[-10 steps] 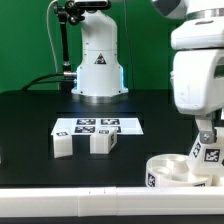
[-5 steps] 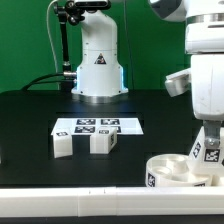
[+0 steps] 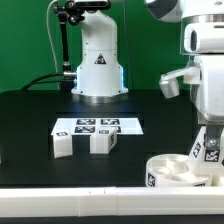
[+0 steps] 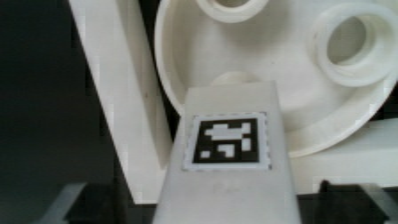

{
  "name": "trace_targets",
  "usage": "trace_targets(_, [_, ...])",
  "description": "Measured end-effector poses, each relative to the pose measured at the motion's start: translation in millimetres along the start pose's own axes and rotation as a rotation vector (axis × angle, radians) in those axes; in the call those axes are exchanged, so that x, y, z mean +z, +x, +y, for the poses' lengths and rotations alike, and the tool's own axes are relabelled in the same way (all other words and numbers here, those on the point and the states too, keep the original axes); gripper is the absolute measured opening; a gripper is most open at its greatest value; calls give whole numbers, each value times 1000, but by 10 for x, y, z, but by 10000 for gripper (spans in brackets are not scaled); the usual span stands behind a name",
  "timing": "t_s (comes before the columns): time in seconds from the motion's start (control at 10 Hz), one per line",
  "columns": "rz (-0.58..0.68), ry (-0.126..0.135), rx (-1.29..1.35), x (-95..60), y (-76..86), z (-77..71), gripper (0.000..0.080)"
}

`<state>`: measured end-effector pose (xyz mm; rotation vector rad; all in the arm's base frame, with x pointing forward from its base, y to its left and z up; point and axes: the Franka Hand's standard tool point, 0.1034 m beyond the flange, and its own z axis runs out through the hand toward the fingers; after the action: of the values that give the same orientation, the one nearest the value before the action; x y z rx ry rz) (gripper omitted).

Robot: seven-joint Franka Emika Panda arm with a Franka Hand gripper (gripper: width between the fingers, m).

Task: Assemble stool

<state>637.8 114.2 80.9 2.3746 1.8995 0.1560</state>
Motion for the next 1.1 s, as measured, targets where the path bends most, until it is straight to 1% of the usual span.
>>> trace_targets(0.1, [0, -1, 1, -4, 0, 3, 388])
trace_targets(0.2, [0, -1, 2, -5, -1, 4, 347])
trace_targets(0.6, [1, 0, 60, -4, -3, 5, 347])
trace_targets(0.8, [2, 1, 226, -3, -5, 3, 346])
trace_targets(1.0, [8, 15, 422, 1, -26, 0, 345])
trace_targets(1.1, [12, 31, 548, 5, -36, -10, 345])
